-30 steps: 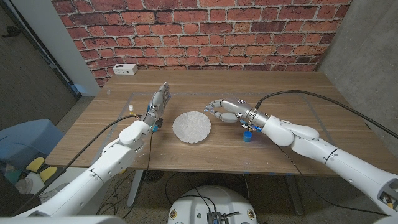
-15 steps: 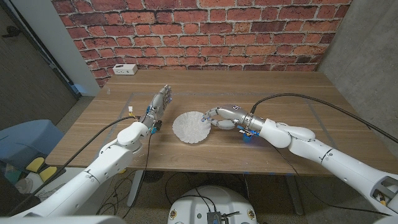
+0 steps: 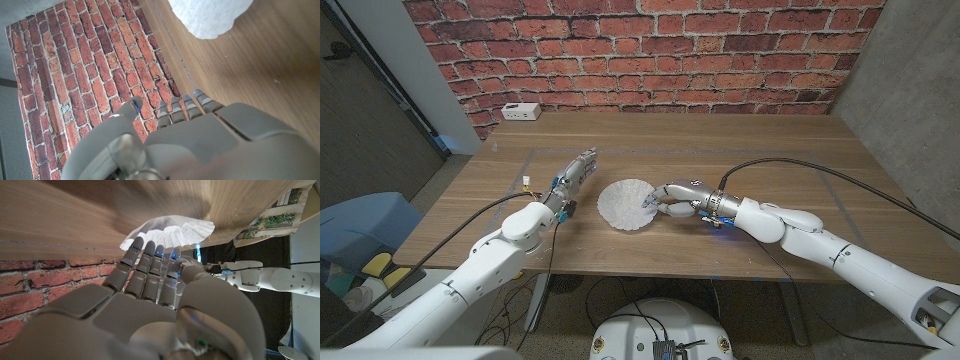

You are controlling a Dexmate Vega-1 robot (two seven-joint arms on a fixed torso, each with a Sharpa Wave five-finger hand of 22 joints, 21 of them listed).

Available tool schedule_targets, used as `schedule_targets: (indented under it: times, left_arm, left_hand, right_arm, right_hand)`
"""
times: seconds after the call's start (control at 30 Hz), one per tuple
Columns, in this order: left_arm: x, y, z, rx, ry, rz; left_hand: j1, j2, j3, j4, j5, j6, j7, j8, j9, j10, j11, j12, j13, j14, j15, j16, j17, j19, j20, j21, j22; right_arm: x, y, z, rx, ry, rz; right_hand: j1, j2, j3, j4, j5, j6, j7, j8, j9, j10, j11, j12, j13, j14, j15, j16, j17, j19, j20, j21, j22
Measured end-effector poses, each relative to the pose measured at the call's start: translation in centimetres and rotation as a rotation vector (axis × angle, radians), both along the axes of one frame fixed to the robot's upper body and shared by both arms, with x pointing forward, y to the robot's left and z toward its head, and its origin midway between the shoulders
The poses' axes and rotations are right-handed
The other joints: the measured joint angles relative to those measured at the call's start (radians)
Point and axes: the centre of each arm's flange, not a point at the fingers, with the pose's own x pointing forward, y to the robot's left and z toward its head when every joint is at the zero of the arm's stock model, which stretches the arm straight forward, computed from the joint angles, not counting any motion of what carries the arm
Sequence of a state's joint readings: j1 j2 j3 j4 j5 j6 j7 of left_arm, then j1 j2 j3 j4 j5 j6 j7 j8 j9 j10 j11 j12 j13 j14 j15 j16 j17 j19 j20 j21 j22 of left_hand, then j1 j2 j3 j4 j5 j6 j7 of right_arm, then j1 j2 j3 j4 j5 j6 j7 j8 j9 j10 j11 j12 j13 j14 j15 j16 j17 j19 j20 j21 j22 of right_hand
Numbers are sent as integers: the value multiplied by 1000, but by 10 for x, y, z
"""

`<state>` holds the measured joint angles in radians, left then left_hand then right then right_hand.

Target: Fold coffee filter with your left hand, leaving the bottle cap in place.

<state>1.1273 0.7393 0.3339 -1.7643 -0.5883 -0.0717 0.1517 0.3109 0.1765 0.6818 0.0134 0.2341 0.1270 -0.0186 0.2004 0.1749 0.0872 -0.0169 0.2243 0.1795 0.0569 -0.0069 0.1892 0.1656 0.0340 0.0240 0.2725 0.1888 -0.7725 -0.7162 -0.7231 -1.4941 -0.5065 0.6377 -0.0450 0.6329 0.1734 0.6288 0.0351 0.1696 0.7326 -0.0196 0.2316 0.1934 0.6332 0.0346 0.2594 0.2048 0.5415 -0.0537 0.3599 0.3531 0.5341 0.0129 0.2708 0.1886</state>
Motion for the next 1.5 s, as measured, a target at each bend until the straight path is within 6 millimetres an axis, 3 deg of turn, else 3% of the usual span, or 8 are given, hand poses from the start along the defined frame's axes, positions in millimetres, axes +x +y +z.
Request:
schedule_targets:
  times: [0.2,0.5,0.7,0.8,0.97,1.07,1.23,1.5]
  left_arm:
    - [-11,3,-3,28,7,19]
    - [-22,9,-11,59,42,80]
    - [-27,9,-15,85,70,94]
    - [-28,8,-15,100,81,94]
    - [-28,5,-18,112,97,85]
    - [-26,2,-20,116,109,66]
    - [-22,-6,-26,103,121,14]
    - [-18,-19,-29,40,94,-71]
  left_hand:
    - [-26,-26,-25,17,-38,50,15,8,0,36,-3,7,0,42,-4,0,0,34,8,9,5]
    - [-63,-64,-60,12,-61,66,10,-5,0,74,10,7,0,112,12,8,0,109,28,31,2]
    - [-56,-84,-72,-16,-61,84,28,-8,0,135,28,7,0,196,21,8,0,179,61,53,2]
    - [-53,-90,-74,-27,-61,83,28,-17,0,141,34,7,0,203,25,8,0,202,73,54,-3]
    - [-50,-103,-78,-52,-61,6,12,-32,0,133,27,-4,0,200,23,-2,0,202,73,54,-3]
    - [-45,-108,-77,-65,-61,-19,9,-35,0,155,6,-4,0,198,21,-2,0,209,66,49,-3]
    - [-38,-101,-71,-82,-61,-25,14,-26,0,203,-15,-4,0,222,-2,-2,0,271,44,61,-4]
    - [-44,-77,-73,-84,-61,-50,-1,-26,0,250,-11,-4,0,284,-13,3,0,351,32,75,-8]
  right_arm:
    - [4,3,-9,-20,51,-14]
    - [11,5,-19,-27,98,-34]
    - [15,5,-22,-26,112,-46]
    - [17,4,-23,-26,120,-55]
    - [20,3,-25,-29,128,-65]
    - [21,2,-26,-28,133,-69]
    - [25,-1,-27,-29,141,-78]
    - [29,-5,-27,-29,146,-86]
  right_hand:
    - [-63,-8,-41,41,0,12,12,-8,0,14,14,-5,0,-6,6,-16,-6,-11,11,0,0]
    - [-82,-6,-44,52,0,25,25,-8,-3,23,23,-5,-5,-6,6,-27,-19,-13,12,-2,-1]
    - [-87,-11,-44,52,4,25,25,-8,-3,23,23,-5,-5,-6,5,-31,-24,-17,8,-8,-1]
    - [-87,-11,-41,49,4,30,30,-8,-3,27,27,-5,-5,-6,5,-31,-27,-17,8,-9,-1]
    - [-87,-11,-38,38,8,30,30,-8,-3,28,28,-13,-5,-6,5,-35,-29,-18,7,-10,0]
    - [-87,-11,-38,31,8,30,30,-9,-3,28,28,-13,-5,-6,5,-35,-29,-18,7,-11,0]
    - [-83,-7,-34,26,8,30,30,-16,-3,28,28,-13,-5,-6,5,-35,-28,-18,7,-8,0]
    - [-79,-3,-33,18,8,36,36,-16,-3,28,28,-13,-5,-6,5,-35,-28,-18,7,-8,0]
